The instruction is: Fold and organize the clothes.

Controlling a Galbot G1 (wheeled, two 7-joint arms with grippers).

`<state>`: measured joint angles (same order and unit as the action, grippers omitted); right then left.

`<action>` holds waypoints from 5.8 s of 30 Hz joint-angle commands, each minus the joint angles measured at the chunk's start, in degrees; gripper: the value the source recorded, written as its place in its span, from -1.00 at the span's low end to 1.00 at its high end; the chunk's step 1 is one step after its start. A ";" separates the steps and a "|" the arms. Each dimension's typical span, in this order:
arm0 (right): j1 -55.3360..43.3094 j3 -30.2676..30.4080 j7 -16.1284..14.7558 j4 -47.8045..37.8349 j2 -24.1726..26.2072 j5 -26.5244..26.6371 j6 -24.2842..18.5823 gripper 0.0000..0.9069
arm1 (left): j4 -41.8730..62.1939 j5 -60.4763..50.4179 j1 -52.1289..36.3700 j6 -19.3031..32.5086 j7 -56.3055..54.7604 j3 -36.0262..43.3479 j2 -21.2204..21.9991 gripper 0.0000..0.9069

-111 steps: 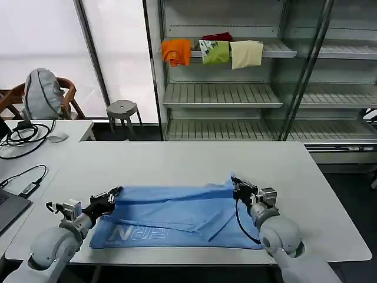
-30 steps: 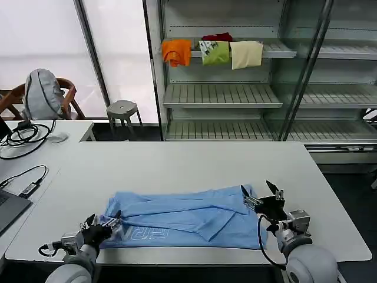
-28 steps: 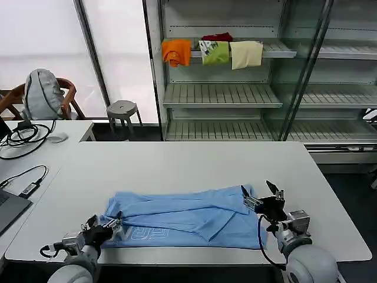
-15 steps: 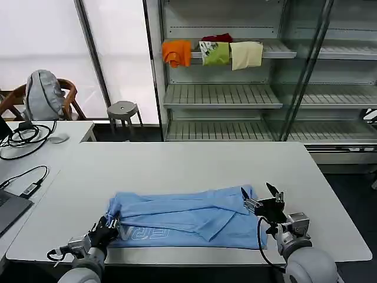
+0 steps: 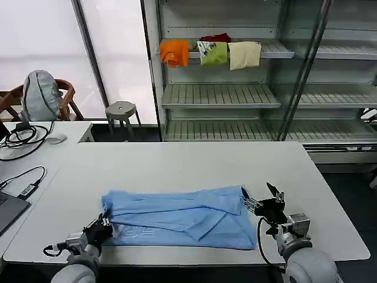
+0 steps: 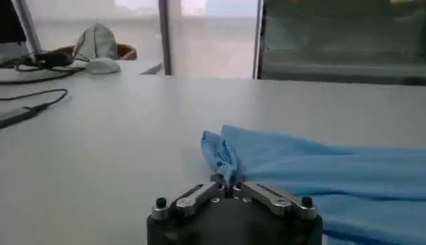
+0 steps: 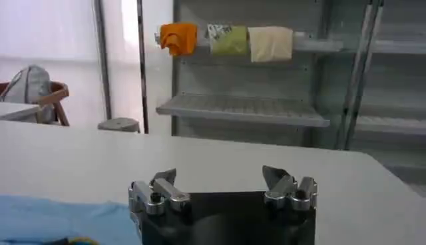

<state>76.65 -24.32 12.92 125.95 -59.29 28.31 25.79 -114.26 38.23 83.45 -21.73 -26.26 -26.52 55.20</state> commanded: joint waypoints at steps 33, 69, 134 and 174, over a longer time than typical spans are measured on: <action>1.59 -4.10 -0.58 0.96 0.70 -0.28 -2.04 1.00 | -19.39 -6.43 -1.79 -9.83 14.08 -0.84 -6.01 -1.00; 2.52 -5.26 -0.54 0.86 0.02 -0.97 -1.62 1.00 | -11.67 1.37 -12.50 -11.33 6.67 10.09 4.18 -0.98; 1.82 -2.62 -0.83 3.01 -2.64 -3.21 -1.57 1.00 | 1.13 -6.67 -0.03 -5.10 10.42 -9.62 11.85 1.00; 4.06 -1.77 -0.82 4.89 -3.36 -4.54 -1.69 1.00 | -1.84 -5.51 1.05 -3.13 17.96 -15.21 6.36 -1.00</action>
<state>80.71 -26.17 12.07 130.73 -62.62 23.81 24.12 -115.49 34.84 84.40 -25.31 -10.55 -35.58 67.64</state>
